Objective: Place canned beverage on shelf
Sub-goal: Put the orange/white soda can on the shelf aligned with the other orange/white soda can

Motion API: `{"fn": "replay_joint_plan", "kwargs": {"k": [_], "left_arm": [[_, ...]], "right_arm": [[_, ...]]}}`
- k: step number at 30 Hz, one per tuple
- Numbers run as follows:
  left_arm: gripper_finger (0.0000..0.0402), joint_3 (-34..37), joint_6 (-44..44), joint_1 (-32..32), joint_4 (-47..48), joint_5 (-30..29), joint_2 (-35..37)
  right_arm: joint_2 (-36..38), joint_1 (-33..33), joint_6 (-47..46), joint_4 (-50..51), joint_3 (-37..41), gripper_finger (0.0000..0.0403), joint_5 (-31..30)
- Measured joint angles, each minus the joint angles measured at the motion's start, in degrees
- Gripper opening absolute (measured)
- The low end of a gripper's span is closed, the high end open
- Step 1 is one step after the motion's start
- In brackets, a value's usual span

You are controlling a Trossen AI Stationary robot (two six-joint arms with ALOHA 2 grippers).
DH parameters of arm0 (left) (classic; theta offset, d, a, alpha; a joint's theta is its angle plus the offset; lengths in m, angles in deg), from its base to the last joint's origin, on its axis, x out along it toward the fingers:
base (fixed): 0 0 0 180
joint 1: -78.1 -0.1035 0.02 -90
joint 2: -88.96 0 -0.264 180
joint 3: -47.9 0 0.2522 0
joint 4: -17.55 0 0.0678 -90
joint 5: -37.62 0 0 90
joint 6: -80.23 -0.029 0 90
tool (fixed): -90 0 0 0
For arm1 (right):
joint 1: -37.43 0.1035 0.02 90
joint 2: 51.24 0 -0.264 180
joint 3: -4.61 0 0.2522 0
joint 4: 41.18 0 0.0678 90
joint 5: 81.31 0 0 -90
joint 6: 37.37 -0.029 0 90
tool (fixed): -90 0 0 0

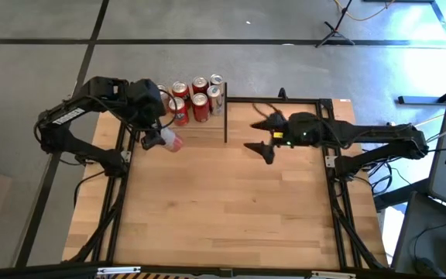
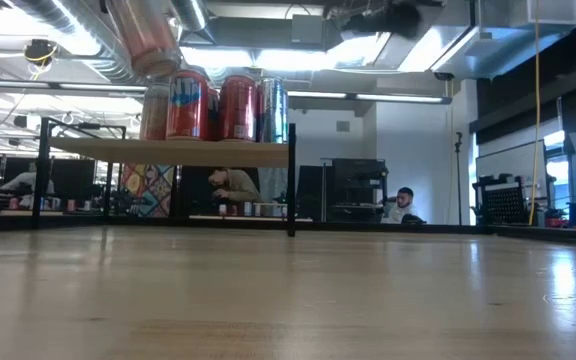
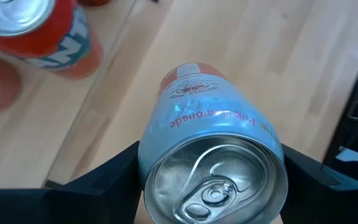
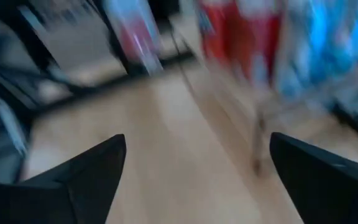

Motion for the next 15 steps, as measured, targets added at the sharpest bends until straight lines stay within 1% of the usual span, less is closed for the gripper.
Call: {"fn": "replay_joint_plan", "kwargs": {"k": [2, 5, 9, 12, 15], "left_arm": [[0.0264, -0.01, 0.04, 0.56, -1.1, 0.47, 0.16], [0.0264, -0.02, 0.25, 1.23, -3.07, 0.75, 0.04], [0.0264, -0.02, -0.4, 1.23, -5.93, 1.48, 0.13], [0.0264, -0.02, -1.25, 1.23, -9.9, 1.83, 0.04], [0.0264, -0.02, -1.38, 1.23, -13.51, 3.58, 0.11]], "right_arm": [[-1.58, 0.0, 1.96, -9.52, -0.02, 0.0366, 1.65], [-5.45, -0.02, 3.75, -22.37, -0.04, 0.033, 4.22], [-11.85, -0.02, 5.49, -34.41, -0.04, 0.0268, 7.17], [-16.61, -0.31, 5.64, -39.07, -0.82, 0.0216, 7.34], [-20.97, -0.87, 5.7, -39.82, -3.45, 0.0165, 7.35]]}}
